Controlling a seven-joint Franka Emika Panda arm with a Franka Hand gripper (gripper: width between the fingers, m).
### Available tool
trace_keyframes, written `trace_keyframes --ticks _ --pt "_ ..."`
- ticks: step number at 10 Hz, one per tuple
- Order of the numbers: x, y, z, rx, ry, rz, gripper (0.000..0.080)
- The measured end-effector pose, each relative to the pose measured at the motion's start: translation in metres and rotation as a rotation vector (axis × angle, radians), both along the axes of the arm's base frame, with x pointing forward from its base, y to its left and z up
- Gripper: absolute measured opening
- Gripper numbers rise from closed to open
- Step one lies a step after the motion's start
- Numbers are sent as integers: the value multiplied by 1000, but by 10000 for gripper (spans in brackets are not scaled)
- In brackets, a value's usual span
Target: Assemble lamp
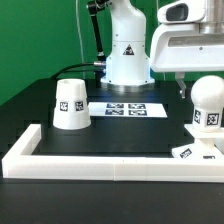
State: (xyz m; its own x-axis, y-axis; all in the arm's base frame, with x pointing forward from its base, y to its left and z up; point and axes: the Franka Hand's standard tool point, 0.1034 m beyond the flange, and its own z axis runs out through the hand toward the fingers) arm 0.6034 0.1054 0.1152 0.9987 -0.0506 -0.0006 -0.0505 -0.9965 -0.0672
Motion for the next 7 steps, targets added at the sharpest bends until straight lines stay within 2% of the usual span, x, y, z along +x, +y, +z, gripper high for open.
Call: trace_keyframes --ticks 3,7 --pt "4 0 1 -5 -21 273 699" --pt "4 -4 0 -14 -34 513 699"
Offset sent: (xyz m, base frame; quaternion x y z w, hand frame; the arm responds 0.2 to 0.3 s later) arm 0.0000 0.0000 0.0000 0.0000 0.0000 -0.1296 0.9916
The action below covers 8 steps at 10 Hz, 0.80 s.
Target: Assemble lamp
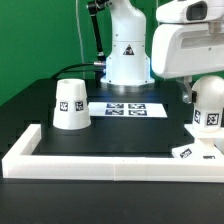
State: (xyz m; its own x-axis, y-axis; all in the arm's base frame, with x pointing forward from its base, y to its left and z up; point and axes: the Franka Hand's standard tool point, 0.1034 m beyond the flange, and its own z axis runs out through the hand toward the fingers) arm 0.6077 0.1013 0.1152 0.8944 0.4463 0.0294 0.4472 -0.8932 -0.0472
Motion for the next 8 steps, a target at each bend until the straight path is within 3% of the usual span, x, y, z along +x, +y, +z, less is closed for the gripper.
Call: trace_keyframes --ticks 8 --pt "5 -4 -1 -68 -52 606 699"
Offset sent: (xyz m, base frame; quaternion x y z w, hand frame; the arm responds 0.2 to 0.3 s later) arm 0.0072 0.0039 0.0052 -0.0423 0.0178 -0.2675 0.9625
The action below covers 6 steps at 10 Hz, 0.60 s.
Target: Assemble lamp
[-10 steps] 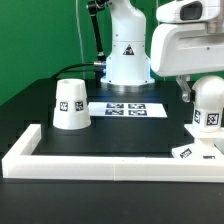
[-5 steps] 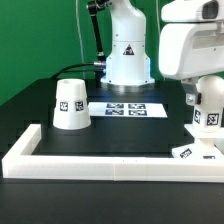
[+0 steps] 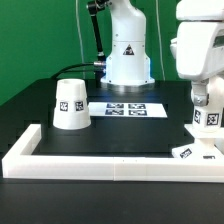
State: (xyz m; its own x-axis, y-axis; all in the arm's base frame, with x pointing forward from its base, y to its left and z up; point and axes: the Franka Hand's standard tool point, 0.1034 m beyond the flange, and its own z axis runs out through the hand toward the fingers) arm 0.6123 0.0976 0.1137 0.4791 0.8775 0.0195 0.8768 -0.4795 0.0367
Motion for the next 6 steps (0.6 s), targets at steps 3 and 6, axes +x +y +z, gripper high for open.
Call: trace_keyframes --ticks 3,6 --pt "0 3 -2 -33 1 138 699" --pt "0 1 -2 -33 1 133 577"
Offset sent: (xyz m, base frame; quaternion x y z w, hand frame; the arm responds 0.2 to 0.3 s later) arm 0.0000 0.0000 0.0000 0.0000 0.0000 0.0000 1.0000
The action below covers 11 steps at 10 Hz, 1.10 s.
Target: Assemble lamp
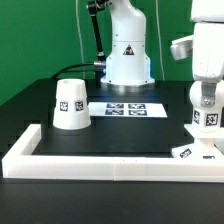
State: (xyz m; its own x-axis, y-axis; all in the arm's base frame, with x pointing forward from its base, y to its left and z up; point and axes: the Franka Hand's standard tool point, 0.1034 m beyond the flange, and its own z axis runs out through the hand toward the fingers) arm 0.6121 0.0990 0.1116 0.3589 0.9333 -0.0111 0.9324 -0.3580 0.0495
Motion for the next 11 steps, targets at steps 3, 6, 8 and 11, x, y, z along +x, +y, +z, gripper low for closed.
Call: trace_keyframes --ticks 3,6,8,11 --pt "0 -1 0 8 -4 -137 577" --pt "-1 2 -1 23 -14 -439 579" --pt "-1 3 0 30 -19 -584 579" --pt "2 3 0 54 -45 -838 580"
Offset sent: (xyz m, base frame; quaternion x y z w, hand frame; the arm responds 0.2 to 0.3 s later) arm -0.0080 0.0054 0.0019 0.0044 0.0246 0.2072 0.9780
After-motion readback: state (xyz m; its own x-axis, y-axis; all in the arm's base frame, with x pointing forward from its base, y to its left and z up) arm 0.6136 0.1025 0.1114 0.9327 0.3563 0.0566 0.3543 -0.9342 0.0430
